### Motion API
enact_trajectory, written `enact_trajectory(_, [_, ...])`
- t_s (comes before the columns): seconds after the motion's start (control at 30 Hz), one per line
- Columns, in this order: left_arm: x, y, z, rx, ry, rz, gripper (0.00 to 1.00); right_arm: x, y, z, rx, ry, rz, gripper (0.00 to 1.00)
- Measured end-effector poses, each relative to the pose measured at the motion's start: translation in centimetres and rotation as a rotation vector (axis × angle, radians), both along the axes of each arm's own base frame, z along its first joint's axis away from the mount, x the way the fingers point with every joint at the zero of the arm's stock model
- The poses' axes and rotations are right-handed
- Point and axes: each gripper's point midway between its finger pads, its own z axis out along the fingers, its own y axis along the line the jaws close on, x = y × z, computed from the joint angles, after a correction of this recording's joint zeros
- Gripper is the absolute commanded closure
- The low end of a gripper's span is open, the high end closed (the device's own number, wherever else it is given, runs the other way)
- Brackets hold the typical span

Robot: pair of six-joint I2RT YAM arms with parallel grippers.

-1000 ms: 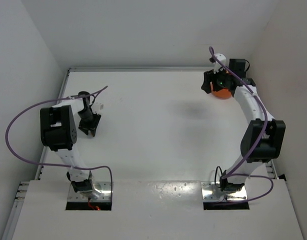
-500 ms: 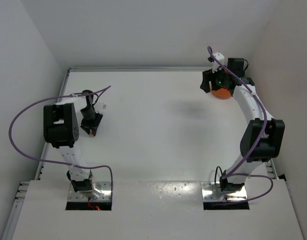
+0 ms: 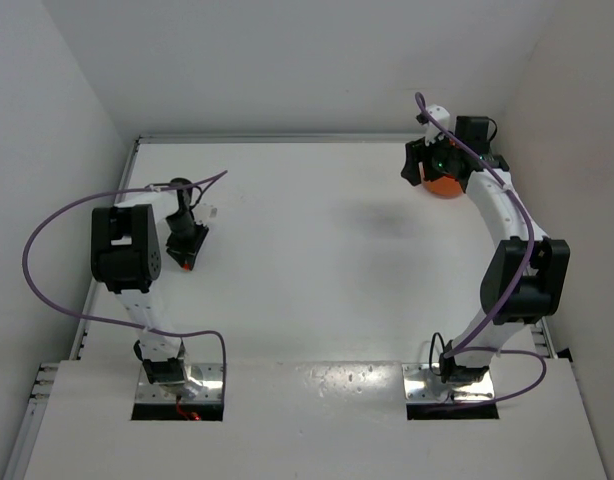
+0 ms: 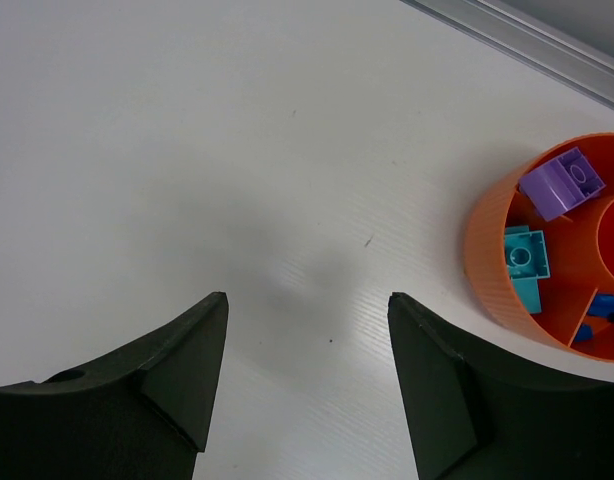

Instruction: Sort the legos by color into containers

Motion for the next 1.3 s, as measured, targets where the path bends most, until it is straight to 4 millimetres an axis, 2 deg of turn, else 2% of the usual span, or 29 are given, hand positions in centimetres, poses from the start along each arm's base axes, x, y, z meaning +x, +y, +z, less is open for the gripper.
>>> enact_trajectory(0.47, [0.0, -0.1, 0.0, 0.002, 0.001, 0.0, 0.69, 0.0, -0.1, 0.0, -0.006, -0.002, 0.001, 0.34])
enact_trajectory(0.73, [-0.2, 0.0, -0.1, -0.006, 0.004, 0.014, 0.85, 0.0, -0.1, 0.0, -0.005, -0.002, 0.001, 0.34])
enact_trajectory(0.93, [-0.1, -0.2, 0.0, -0.021, 0.001, 0.014, 0.99, -0.1, 0.8, 0.1, 0.011, -0.002, 0.031, 0.34])
enact_trajectory(1.03, [0.0, -0.7, 0.1, -0.074, -0.007, 0.009, 1.0, -0.5, 1.8, 0.1, 0.039, 0.001, 0.071, 0.34])
enact_trajectory(1.17, [2.3, -3.8, 1.4, -0.262, -0.087, -0.016, 1.0, -1.3, 3.8, -0.1, 0.092, 0.01, 0.152, 0.34])
enact_trajectory(1.23, [4.2, -5.5, 3.3, -0.362, -0.144, -0.029, 1.0, -1.6, 5.0, 0.0, 0.119, 0.006, 0.198, 0.35])
enact_trajectory(1.3, [7.2, -7.4, 6.7, -0.479, -0.24, -0.041, 1.0, -1.8, 6.4, 0.5, 0.152, -0.008, 0.249, 0.35])
